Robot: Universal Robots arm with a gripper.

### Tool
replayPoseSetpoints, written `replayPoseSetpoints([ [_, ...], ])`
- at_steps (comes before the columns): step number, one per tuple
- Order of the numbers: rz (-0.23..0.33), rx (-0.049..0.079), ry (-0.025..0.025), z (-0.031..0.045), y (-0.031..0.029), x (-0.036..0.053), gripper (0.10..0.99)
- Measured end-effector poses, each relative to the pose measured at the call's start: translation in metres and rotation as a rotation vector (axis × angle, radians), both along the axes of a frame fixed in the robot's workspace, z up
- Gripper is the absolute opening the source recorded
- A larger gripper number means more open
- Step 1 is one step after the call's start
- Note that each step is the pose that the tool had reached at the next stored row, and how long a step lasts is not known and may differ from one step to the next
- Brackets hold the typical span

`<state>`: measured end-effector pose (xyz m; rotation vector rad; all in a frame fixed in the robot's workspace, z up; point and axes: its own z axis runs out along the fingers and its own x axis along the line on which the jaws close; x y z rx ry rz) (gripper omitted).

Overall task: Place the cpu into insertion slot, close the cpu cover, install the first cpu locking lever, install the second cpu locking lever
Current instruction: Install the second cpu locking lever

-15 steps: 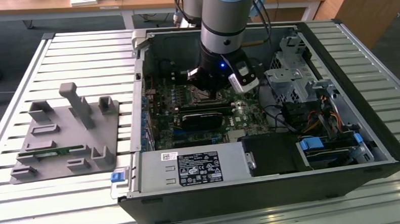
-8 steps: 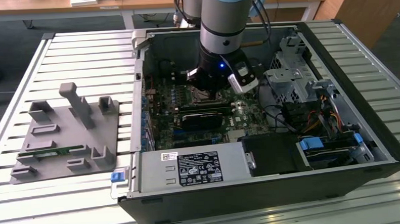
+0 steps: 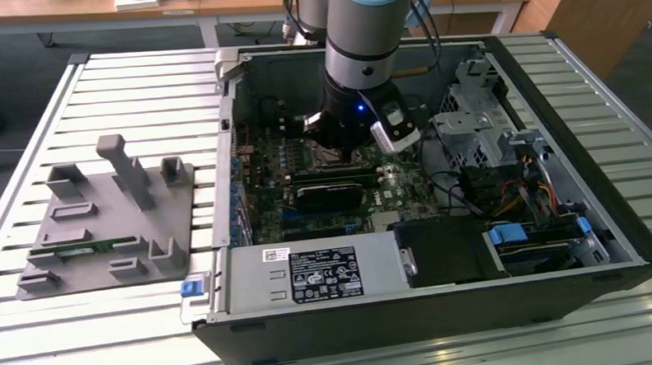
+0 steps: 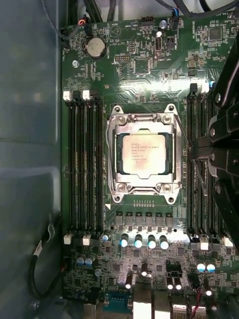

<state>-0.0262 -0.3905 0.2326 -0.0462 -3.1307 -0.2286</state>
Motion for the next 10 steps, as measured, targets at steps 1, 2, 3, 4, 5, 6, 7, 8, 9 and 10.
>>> replayPoseSetpoints([
  [1, 0.0, 0.002, 0.0, -0.0001, -0.0003, -0.0008, 0.106],
  [2, 0.0, 0.002, -0.0001, -0.0003, -0.0005, -0.0017, 0.106],
  [3, 0.0, 0.003, -0.0001, -0.0005, -0.0006, -0.0031, 0.106],
  [4, 0.0, 0.003, -0.0001, -0.0006, -0.0007, -0.005, 0.106],
  [5, 0.0, 0.003, 0.0, -0.0007, -0.001, -0.0071, 0.106],
  [6, 0.0, 0.003, 0.0, -0.0007, -0.0012, -0.0097, 0.106],
  [7, 0.0, 0.003, -0.0001, -0.0009, -0.0013, -0.0123, 0.106],
  [8, 0.0, 0.003, -0.0001, -0.001, -0.0014, -0.0148, 0.106],
  [9, 0.0, 0.003, -0.0001, -0.0012, -0.0014, -0.0171, 0.106],
  [10, 0.0, 0.003, -0.0002, -0.0016, -0.0015, -0.0189, 0.106],
])
